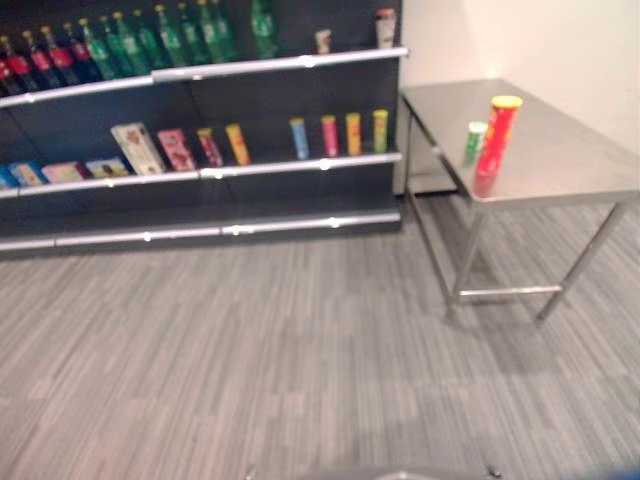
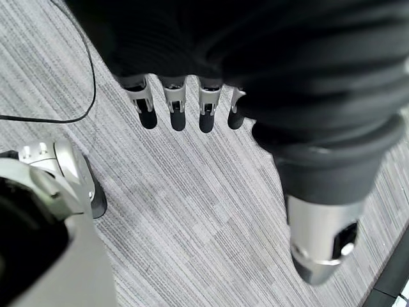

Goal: Put the goods on the table back onto the shelves and tidy them up.

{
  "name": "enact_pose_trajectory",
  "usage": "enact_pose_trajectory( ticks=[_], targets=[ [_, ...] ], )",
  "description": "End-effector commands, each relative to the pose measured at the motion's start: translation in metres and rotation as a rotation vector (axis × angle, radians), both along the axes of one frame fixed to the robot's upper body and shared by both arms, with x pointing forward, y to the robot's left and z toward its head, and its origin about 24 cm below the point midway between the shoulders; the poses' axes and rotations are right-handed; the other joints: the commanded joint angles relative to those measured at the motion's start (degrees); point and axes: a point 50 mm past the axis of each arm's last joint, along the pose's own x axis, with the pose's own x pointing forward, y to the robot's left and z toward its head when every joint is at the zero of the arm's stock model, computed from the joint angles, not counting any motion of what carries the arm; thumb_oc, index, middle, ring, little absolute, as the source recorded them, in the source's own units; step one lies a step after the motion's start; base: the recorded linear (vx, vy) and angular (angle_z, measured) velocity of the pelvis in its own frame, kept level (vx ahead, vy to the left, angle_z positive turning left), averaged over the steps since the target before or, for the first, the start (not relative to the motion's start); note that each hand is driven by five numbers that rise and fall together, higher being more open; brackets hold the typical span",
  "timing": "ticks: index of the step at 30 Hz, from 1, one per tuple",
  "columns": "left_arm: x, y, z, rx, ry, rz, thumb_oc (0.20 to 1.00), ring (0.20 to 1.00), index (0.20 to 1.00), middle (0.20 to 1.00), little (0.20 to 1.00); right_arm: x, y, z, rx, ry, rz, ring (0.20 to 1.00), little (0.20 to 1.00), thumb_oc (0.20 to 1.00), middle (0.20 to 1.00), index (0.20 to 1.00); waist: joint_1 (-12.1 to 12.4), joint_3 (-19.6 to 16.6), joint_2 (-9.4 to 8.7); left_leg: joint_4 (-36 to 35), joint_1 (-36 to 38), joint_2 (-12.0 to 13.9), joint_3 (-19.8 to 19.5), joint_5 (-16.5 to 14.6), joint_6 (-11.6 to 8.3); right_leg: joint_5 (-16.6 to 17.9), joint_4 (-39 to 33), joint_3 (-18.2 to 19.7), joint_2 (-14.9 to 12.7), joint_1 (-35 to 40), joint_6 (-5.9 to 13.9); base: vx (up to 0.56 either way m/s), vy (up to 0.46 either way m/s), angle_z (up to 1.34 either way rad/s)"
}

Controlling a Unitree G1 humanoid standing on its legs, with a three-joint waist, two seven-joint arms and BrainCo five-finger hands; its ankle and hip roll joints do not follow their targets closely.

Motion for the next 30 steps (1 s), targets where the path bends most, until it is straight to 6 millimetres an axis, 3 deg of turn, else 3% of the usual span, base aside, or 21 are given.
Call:
enact_pose_trajectory(
  ticks=[1,8,11,12,14,16,17,30],
  targets=[
    [0.033,-0.042,0.006,-0.109,-0.142,-0.017,1.000,1.000,1.000,1.000,1.000,0.014,0.008,0.001,0.000,-0.007,0.081,1.000,1.000,1.000,1.000,1.000,0.7,-0.2,-1.72,-1.3,-0.9,-1.2,-6.6,-2.2,-0.29,6.9,-10.1,4.2,-2.5,2.5,2.41,0.00,0.000,0.00],
    [0.038,-0.047,0.010,-0.142,-0.189,-0.125,1.000,1.000,1.000,1.000,1.000,0.016,0.007,0.001,-0.021,-0.008,0.190,1.000,1.000,1.000,1.000,1.000,-0.2,-0.1,-1.50,-1.2,-1.2,-1.1,-6.3,-2.2,-0.21,6.8,-9.4,4.0,-2.4,2.1,2.33,0.00,0.002,0.03],
    [0.026,-0.056,0.006,-0.189,-0.136,-0.195,1.000,1.000,1.000,1.000,1.000,0.022,0.010,0.001,-0.024,-0.009,0.283,1.000,1.000,1.000,1.000,1.000,-0.7,0.1,-1.26,-1.0,-1.3,-1.0,-5.9,-2.3,-0.22,6.7,-9.0,4.2,-2.4,1.8,2.25,0.01,-0.002,0.00],
    [0.020,-0.058,-0.001,-0.179,-0.049,-0.234,1.000,1.000,1.000,1.000,1.000,0.025,0.012,0.001,-0.026,-0.012,0.327,1.000,1.000,1.000,1.000,1.000,-1.0,-0.2,-1.30,-1.2,-0.7,-0.8,-5.8,-2.8,-0.15,6.3,-9.1,4.2,-2.2,2.1,2.15,0.00,0.000,0.00],
    [0.020,-0.063,-0.005,-0.169,-0.013,-0.247,1.000,1.000,1.000,1.000,1.000,0.024,0.019,0.000,-0.015,-0.004,0.365,1.000,1.000,1.000,1.000,1.000,-1.5,-0.1,-1.43,-1.4,-0.6,-0.7,-5.6,-2.9,-0.21,6.3,-9.0,4.3,-2.1,2.1,2.14,0.02,-0.008,0.01],
    [0.025,-0.067,-0.006,-0.181,-0.010,-0.233,1.000,1.000,1.000,1.000,1.000,0.023,0.023,-0.001,-0.004,0.003,0.397,1.000,1.000,1.000,1.000,1.000,-2.0,0.0,-1.49,-1.6,-0.2,-0.5,-5.3,-3.0,-0.24,6.2,-9.0,4.5,-2.0,2.2,2.08,0.04,-0.025,-0.04],
    [0.038,-0.065,-0.006,-0.157,-0.008,-0.239,1.000,1.000,1.000,1.000,1.000,0.026,0.026,-0.001,-0.015,0.008,0.508,1.000,1.000,1.000,1.000,1.000,-2.8,-0.3,-1.60,-2.2,0.1,-0.2,-4.7,-3.0,-0.38,6.0,-8.9,4.9,-1.7,2.3,1.97,0.03,-0.019,-0.10],
    [0.052,-0.060,-0.008,-0.123,0.009,-0.300,1.000,1.000,1.000,1.000,1.000,0.027,0.037,-0.002,-0.013,0.009,0.648,1.000,1.000,1.000,1.000,1.000,-4.2,-0.7,-2.04,-3.1,0.9,0.7,-3.8,-3.0,-0.77,5.8,-8.6,6.3,-1.0,2.3,1.77,0.03,-0.014,-0.10]
  ],
)
